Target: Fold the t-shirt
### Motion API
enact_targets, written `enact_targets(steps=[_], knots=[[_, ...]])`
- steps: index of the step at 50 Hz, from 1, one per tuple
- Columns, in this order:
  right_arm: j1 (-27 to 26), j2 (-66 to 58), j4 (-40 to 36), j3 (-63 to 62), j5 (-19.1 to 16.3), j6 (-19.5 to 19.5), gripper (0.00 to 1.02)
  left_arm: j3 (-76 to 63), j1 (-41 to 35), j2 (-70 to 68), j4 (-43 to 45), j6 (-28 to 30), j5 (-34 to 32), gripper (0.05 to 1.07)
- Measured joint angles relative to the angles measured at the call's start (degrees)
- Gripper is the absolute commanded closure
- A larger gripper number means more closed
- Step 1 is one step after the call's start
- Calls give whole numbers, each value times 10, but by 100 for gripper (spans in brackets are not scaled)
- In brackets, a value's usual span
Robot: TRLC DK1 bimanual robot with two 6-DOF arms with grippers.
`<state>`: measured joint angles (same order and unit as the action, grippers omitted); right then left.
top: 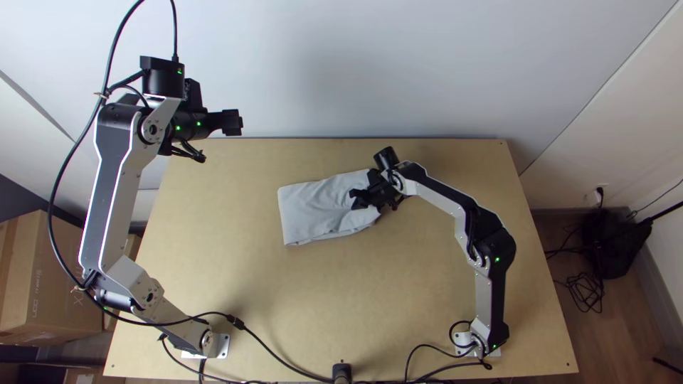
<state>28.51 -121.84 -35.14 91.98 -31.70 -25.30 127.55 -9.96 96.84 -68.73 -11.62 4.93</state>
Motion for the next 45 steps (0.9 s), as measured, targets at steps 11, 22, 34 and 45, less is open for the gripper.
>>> enact_targets(steps=[11,22,34,45], knots=[[-75,0,23,0,7,0,100,0,7,-7,0,0,0,9],[-189,0,35,0,29,-7,100,0,16,-9,0,0,-11,9],[-308,17,58,-6,95,-52,100,0,24,-14,0,0,-26,9],[-436,54,78,-42,120,-82,99,0,26,-24,-1,0,-28,9]])
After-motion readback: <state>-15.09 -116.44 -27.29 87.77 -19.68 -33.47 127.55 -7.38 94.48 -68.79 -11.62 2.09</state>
